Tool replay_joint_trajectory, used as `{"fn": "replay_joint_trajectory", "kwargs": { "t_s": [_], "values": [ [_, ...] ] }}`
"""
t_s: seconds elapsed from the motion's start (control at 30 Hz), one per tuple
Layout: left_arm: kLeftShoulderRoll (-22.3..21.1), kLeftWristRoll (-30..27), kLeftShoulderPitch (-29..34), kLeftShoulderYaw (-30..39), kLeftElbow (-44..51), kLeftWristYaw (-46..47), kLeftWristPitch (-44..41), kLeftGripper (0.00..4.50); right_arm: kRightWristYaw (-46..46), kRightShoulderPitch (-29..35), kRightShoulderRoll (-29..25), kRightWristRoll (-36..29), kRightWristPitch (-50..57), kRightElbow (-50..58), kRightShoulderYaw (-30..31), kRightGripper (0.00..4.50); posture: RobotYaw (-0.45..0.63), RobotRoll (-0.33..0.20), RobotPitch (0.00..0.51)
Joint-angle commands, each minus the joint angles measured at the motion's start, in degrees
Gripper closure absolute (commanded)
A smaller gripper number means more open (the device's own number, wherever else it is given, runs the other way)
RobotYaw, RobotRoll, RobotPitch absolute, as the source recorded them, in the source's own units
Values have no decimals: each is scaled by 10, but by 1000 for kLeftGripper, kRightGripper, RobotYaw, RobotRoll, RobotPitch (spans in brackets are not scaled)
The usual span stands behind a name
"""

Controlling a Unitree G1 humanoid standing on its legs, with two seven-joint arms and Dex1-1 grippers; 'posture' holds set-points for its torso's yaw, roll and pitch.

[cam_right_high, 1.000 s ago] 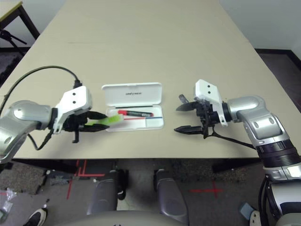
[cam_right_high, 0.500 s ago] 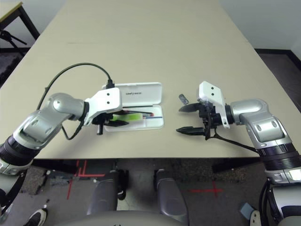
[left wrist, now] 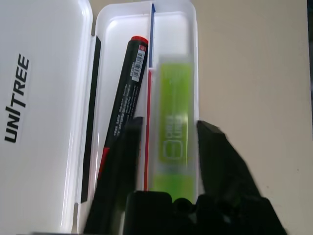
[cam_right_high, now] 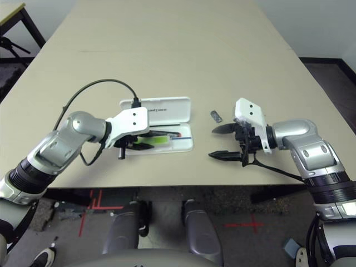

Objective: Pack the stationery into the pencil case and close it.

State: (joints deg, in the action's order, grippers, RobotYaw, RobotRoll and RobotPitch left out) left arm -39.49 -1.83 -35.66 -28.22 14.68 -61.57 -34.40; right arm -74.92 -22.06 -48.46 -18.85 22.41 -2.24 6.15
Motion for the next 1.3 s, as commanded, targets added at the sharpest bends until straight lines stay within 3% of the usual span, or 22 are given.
{"fn": "replay_joint_trajectory", "kwargs": {
  "t_s": [0.03,0.13,0.47,0.63,0.8,1.07,1.3],
  "values": [
    [-1,6,2,1,-2,-2,3,1174,4,1,5,-2,-9,7,-6,0,-77,0,144],
    [-10,-2,8,13,8,-7,0,41,6,-4,10,-1,-13,3,-6,0,-74,0,143],
    [-73,-45,46,106,39,-23,16,41,17,-17,15,-5,-10,-9,-19,0,-62,0,143],
    [-98,-104,83,192,61,-36,25,41,76,-29,26,-4,13,-9,-43,0,-66,0,146],
    [-134,-153,113,268,87,-37,5,41,196,-48,57,-15,123,20,-84,0,-61,0,150],
    [-150,-162,138,278,100,-22,2,41,377,-99,132,27,212,-2,-92,0,-48,0,151],
    [-151,-166,133,272,111,-14,-9,41,429,-116,167,51,256,-36,-69,0,-31,0,153]
  ]
}}
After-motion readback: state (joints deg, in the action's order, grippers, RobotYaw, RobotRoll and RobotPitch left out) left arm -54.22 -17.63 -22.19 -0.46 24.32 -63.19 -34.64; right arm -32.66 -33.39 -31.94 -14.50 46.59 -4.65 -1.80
